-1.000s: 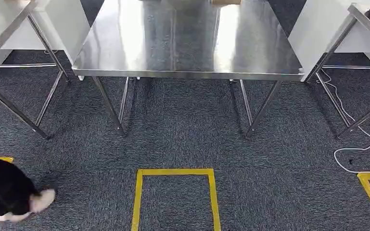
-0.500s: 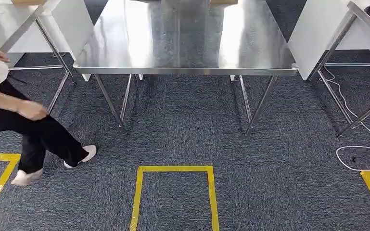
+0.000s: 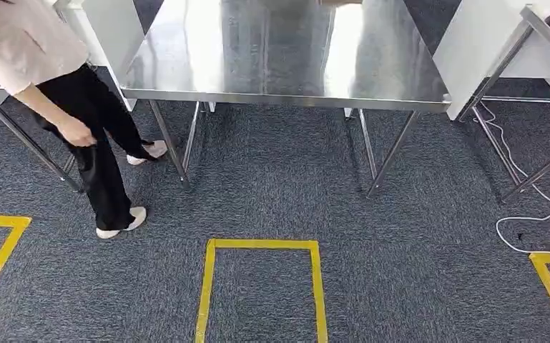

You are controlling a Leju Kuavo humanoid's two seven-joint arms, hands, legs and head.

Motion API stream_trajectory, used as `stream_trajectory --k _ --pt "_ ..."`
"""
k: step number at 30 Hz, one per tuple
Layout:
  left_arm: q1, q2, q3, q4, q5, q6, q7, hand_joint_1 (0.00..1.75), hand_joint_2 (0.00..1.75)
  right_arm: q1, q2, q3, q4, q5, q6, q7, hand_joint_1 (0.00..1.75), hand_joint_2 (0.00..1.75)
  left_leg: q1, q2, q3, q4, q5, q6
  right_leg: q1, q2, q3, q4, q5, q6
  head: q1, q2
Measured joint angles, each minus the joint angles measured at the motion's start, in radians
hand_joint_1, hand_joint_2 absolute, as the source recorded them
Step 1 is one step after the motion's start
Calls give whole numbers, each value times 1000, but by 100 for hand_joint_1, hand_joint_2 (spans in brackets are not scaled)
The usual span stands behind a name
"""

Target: Take the parts from the cabinet and place them on the table.

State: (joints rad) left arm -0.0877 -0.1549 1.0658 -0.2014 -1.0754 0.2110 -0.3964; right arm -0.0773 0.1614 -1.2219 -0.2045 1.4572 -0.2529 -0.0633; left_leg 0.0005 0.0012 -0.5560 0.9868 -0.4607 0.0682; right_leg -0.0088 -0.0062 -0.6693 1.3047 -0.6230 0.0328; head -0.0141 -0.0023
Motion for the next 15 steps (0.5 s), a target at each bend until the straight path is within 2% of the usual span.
stream_trajectory --k 1,2,3,4,5,8,9,10,11,13,14,15 --pt "0 0 0 0 0 0 0 0 0 0 0 0 0 0 0 1 0 0 0 -1 -2 0 3 -2 0 0 29 -47 22 9 1 0" --pt "0 -1 0 0 0 0 0 0 0 0 0 0 0 0 0 1 0 0 0 -2 -2 0 5 -4 -1 0 80 -137 57 17 1 0" --pt "0 -1 0 0 0 0 1 0 0 -1 0 0 0 0 0 1 0 0 0 -2 -2 0 7 -7 -1 0 143 -249 93 19 1 0" --pt "0 -1 0 0 0 0 1 0 0 -3 0 0 0 0 0 1 0 0 -1 -2 -2 1 9 -11 -1 0 186 -324 109 14 2 0" --pt "0 -1 0 0 0 0 1 0 0 -4 -1 0 0 0 -1 2 0 0 -9 -2 -4 7 9 -15 10 1 182 -343 117 5 0 0" --pt "0 -2 0 0 0 0 2 0 0 -1 -1 0 0 0 -1 3 0 0 -7 -2 -5 4 20 -31 11 2 177 -339 127 -10 -1 0" --pt "1 -1 1 0 0 0 2 0 0 -1 2 0 0 0 -1 5 0 0 -9 -4 -11 8 20 -36 -8 0 174 -345 137 -21 0 0" --pt "1 0 1 0 0 0 2 0 0 -4 3 0 0 0 -1 5 0 0 -3 -5 -23 28 -10 -43 -11 -2 174 -346 144 -25 -2 0" --pt "1 0 1 0 0 0 2 0 0 -5 3 0 0 0 -1 5 0 0 0 -5 -43 80 -63 -48 -13 -3 166 -345 152 -39 -9 0" --pt "1 0 1 0 0 0 3 0 0 -3 4 0 0 0 -1 5 0 0 7 -5 -101 250 -162 -60 -11 -5 149 -343 162 -41 -10 0" --pt "1 -1 1 0 0 0 3 0 0 -2 4 0 0 -3 -1 6 0 0 10 -5 -117 305 -182 -66 -11 -6 141 -340 165 -39 -10 0" --pt "1 -1 1 0 -1 0 3 0 0 -1 4 0 0 -3 -1 6 0 0 16 -4 -111 316 -180 -69 -11 -7 133 -337 169 -36 -10 0"
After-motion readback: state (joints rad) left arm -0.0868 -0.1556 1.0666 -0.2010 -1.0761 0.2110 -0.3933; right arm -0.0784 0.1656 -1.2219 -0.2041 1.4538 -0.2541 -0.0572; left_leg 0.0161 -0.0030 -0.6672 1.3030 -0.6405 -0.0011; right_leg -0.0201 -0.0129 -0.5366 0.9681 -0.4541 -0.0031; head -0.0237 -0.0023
